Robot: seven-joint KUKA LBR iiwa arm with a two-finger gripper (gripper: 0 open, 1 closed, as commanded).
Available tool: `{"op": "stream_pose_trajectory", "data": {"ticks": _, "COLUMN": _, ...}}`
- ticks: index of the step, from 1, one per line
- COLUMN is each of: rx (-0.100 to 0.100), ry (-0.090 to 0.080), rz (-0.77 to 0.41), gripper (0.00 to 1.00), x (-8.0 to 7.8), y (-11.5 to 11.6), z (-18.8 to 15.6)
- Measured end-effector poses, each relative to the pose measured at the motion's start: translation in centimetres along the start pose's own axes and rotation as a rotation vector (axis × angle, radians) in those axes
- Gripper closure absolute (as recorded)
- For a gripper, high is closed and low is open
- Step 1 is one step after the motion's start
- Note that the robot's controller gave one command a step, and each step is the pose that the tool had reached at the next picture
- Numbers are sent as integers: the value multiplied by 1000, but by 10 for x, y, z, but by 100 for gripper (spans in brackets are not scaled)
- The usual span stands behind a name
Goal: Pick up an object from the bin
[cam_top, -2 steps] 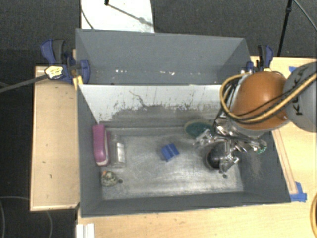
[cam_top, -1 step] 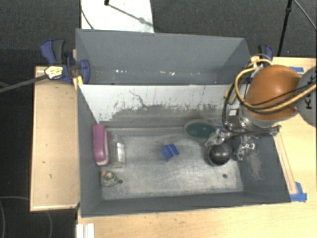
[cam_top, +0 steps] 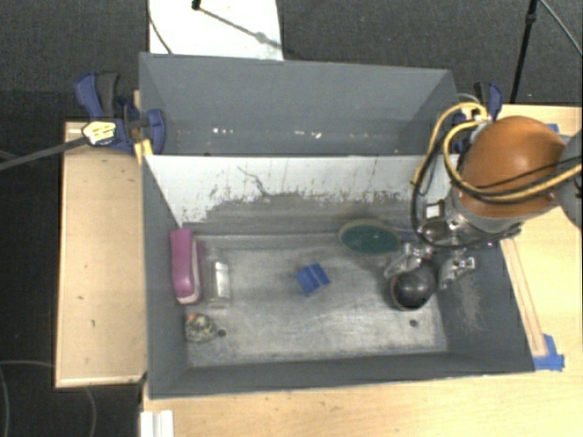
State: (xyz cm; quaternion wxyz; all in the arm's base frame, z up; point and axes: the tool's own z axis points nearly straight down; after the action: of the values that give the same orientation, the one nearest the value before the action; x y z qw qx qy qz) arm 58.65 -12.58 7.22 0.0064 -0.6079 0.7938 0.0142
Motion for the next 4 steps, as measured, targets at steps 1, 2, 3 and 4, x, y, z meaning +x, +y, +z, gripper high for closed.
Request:
{"op": "stream_pose_trajectory", "data": {"ticks": 1, "rx": 4, "ry": 3, "rz": 4, "gripper": 100, "x": 2, "y": -2, "z": -1}}
{"op": "stream_pose_trajectory", "data": {"ticks": 2, "rx": 7, "ry": 16, "rz": 0, "gripper": 100, "x": -7, "y": 0, "z": -3}}
{"op": "stream_pose_trajectory", "data": {"ticks": 3, "rx": 18, "ry": 24, "rz": -2, "gripper": 100, "x": -9, "y": 0, "z": -19}}
{"op": "stream_pose_trajectory", "data": {"ticks": 4, "rx": 18, "ry": 24, "rz": 2, "gripper": 100, "x": -10, "y": 0, "z": -37}}
